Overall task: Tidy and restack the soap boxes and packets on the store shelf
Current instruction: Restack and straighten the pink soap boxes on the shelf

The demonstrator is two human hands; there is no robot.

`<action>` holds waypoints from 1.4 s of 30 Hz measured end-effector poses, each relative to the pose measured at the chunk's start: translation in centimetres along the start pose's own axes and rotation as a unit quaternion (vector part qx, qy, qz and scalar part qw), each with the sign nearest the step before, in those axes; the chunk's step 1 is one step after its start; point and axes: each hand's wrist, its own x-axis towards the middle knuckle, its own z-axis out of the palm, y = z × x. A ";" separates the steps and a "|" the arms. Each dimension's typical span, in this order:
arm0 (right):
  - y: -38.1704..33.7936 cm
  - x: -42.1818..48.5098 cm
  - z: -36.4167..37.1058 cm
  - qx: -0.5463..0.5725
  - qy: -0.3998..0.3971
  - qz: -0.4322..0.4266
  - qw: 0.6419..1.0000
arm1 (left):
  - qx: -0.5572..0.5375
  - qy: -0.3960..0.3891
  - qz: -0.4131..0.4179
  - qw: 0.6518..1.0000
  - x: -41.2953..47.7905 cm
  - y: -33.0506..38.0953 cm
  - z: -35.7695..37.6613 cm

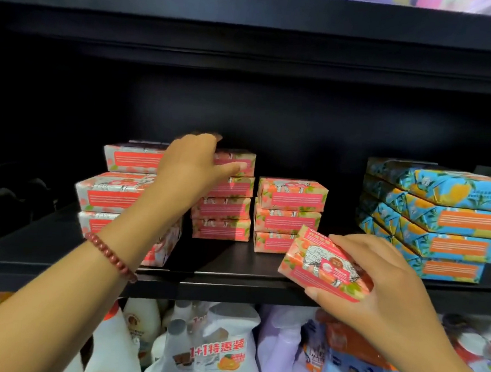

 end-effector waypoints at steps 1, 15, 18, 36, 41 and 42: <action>0.1 0.0 0.0 0.002 0.003 0.003 1.000 | 0.008 -0.016 -0.007 1.000 0.2 0.1 0.2; 0.9 -0.5 -0.2 0.018 0.028 0.004 0.999 | -0.033 0.081 0.017 0.996 -1.2 0.0 1.0; 1.0 -0.1 -0.4 0.012 0.039 -0.006 0.999 | -0.029 0.148 0.070 0.986 -3.0 0.3 1.2; 1.4 14.9 -0.6 0.037 -0.135 -0.037 0.989 | -0.235 0.070 0.106 0.964 -13.4 0.8 0.8; 2.1 15.2 -0.2 0.028 -0.151 -0.031 0.988 | -0.251 0.065 0.116 0.959 -13.8 0.5 1.5; 2.2 15.0 -0.1 0.024 -0.135 -0.037 0.990 | -0.252 0.063 0.118 0.958 -13.8 0.5 1.6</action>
